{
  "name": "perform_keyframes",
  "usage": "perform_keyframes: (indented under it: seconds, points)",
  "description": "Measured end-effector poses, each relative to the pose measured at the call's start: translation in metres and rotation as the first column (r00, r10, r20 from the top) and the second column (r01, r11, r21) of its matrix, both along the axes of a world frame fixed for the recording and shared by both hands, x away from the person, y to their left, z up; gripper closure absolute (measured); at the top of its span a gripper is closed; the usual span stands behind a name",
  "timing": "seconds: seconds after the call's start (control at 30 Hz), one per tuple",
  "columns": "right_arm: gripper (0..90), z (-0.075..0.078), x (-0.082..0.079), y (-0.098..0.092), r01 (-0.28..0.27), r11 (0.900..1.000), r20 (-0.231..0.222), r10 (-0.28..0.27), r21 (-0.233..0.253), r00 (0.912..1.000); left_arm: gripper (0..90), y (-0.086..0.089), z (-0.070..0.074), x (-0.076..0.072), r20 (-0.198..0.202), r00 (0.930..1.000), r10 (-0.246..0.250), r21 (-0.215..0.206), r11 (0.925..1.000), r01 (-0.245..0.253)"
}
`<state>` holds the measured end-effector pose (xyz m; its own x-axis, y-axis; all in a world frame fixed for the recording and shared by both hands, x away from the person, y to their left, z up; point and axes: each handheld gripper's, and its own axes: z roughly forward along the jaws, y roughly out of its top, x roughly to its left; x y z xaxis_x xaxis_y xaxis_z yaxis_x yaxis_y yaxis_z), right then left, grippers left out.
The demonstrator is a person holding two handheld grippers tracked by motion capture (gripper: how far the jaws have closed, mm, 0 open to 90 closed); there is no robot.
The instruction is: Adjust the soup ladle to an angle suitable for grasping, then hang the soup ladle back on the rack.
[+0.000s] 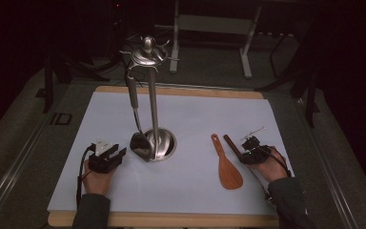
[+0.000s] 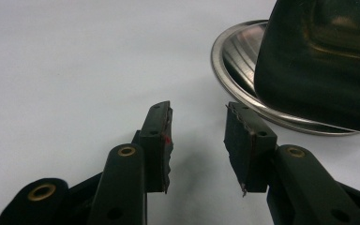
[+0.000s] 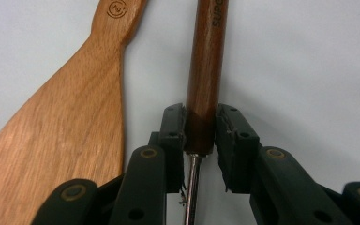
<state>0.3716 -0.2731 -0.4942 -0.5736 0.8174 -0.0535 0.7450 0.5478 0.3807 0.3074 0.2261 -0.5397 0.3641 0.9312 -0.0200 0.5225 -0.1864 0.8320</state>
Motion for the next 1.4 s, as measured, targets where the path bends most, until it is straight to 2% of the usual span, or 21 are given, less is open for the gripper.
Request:
perform_keyframes:
  seconds: [0.17, 0.23, 0.3, 0.47, 0.6, 0.8, 1.13, 1.4]
  points:
    - [72.9, 0.001, 0.007, -0.001, 0.019, 0.999, -0.05, -0.017, 0.035, 0.9986, 61.6, 0.0, 0.0, 0.0, -0.001, 1.0, 0.001, -0.003, 1.0, -0.001]
    - [72.2, 0.001, 0.01, -0.003, 0.038, 0.997, -0.079, -0.033, 0.061, 0.9963, 61.6, 0.001, 0.0, 0.001, -0.006, 1.0, 0.003, -0.006, 1.0, -0.003]
    - [72.1, 0.0, 0.013, -0.003, 0.058, 0.996, -0.105, -0.05, 0.068, 0.9932, 61.6, 0.001, 0.0, 0.001, -0.009, 0.9999, 0.006, -0.011, 0.9999, -0.007]
    - [71.9, -0.001, 0.017, 0.001, 0.066, 0.997, -0.138, -0.061, 0.032, 0.9886, 61.6, 0.001, 0.0, 0.002, -0.015, 0.9998, 0.01, -0.017, 0.9998, -0.01]
    - [72.0, -0.002, 0.019, 0.007, 0.077, 0.997, -0.146, -0.077, -0.008, 0.9862, 61.6, 0.002, 0.0, 0.002, -0.016, 0.9998, 0.01, -0.024, 0.9997, -0.011]
    - [71.9, -0.002, 0.023, 0.014, 0.053, 0.996, -0.166, -0.064, -0.068, 0.9841, 61.6, 0.002, 0.0, 0.002, -0.017, 0.9998, 0.01, -0.024, 0.9996, -0.011]
    - [71.5, -0.001, 0.032, 0.014, 0.028, 0.996, -0.231, -0.046, -0.08, 0.9718, 61.6, 0.002, 0.0, 0.002, -0.015, 0.9998, 0.009, -0.023, 0.9997, -0.01]
    - [72.8, -0.001, 0.035, 0.016, 0.012, 0.995, -0.247, -0.037, -0.101, 0.9682, 61.6, 0.002, 0.0, 0.002, -0.017, 0.9998, 0.009, -0.023, 0.9997, -0.009]
